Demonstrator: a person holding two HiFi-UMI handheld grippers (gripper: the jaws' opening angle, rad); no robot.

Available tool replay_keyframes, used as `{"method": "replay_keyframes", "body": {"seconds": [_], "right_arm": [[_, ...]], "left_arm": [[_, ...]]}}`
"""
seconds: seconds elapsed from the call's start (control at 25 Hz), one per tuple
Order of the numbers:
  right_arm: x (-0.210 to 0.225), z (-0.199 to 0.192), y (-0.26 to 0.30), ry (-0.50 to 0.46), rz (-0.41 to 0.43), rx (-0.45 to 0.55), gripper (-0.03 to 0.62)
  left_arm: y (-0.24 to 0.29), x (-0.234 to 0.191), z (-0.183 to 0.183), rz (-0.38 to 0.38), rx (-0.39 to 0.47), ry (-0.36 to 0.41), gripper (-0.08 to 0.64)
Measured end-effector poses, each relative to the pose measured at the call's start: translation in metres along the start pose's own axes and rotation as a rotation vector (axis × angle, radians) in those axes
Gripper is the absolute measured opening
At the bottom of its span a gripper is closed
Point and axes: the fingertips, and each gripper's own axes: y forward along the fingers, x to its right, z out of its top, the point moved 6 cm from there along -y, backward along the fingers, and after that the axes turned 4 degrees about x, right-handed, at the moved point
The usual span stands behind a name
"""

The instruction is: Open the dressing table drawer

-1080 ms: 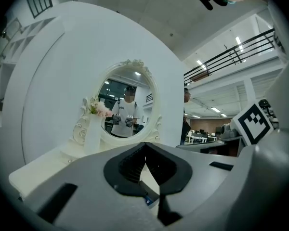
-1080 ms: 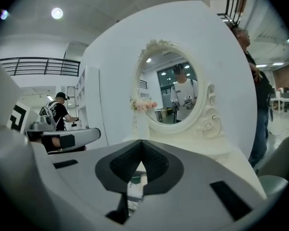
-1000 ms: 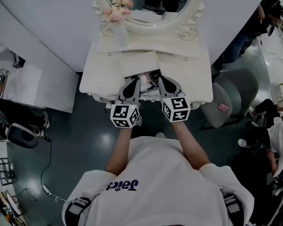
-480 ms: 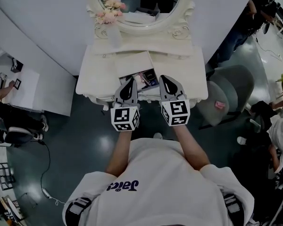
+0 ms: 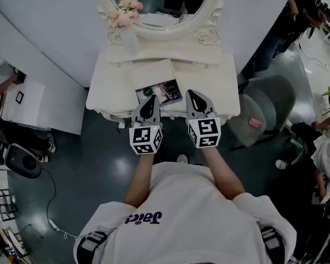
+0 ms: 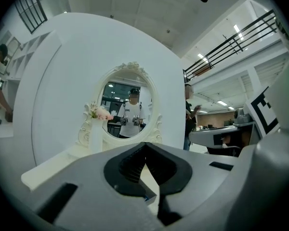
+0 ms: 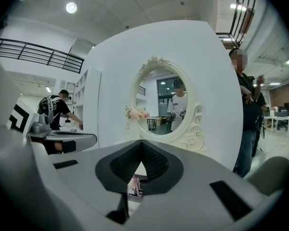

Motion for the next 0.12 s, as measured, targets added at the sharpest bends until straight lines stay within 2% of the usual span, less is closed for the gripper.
{"method": "replay_keyframes", "body": {"seconds": [0.12], "right_arm": [[0.002, -0.01, -0.001, 0.012, -0.004, -0.029, 0.008]], "left_arm": [[0.0, -0.003, -0.021, 0.013, -0.057, -0.044, 0.014]]}}
